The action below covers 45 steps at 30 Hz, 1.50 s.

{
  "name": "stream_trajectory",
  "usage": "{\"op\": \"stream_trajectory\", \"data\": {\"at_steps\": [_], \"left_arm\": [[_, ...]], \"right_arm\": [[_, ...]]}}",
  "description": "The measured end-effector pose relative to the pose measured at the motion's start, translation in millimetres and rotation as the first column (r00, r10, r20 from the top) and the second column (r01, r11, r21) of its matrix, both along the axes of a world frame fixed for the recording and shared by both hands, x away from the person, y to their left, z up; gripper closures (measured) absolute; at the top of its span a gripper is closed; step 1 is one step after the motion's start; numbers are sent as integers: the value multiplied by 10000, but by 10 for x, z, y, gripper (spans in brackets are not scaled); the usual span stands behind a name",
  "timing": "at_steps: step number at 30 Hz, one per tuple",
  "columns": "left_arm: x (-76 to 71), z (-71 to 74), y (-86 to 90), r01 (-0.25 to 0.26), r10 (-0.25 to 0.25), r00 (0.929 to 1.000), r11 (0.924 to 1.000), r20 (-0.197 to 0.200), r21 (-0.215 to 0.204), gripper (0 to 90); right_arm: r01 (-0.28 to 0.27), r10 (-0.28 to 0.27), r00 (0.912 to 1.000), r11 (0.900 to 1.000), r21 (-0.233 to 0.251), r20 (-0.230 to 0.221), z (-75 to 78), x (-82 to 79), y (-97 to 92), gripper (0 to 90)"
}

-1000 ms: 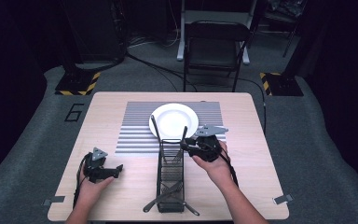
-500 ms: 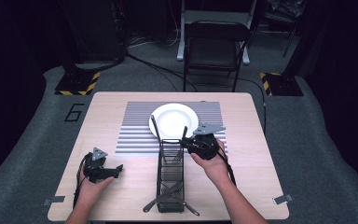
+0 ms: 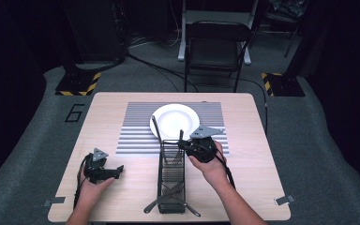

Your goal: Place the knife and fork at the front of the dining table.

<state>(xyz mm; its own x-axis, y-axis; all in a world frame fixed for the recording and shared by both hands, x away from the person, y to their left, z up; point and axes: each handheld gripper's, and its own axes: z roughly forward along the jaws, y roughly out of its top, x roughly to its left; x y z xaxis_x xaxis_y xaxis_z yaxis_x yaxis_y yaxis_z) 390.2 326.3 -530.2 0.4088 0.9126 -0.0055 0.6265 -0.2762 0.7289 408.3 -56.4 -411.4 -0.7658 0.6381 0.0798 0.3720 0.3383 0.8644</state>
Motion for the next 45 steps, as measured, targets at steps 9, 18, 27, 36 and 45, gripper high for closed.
{"op": "stream_trajectory", "data": {"at_steps": [9,18,27,36,45], "left_arm": [[-1,0,-1,-8,8,10000,10000,-2,-12,54],[0,0,0,-2,2,10000,10000,-1,-8,54],[0,0,0,-6,6,10000,10000,-3,-7,54],[0,0,0,-7,7,10000,10000,-3,-8,54],[-1,0,-1,-10,10,10000,10000,-1,-10,54]], "right_arm": [[-159,163,9998,9990,-414,97,-55,2,82,867],[-156,163,9998,9981,-599,107,-74,1,107,868],[-177,197,9995,9971,-738,265,-78,-11,129,876],[-402,431,9978,9976,-563,510,143,-80,128,877],[-750,776,9940,9965,-368,777,540,-160,72,877]]}}
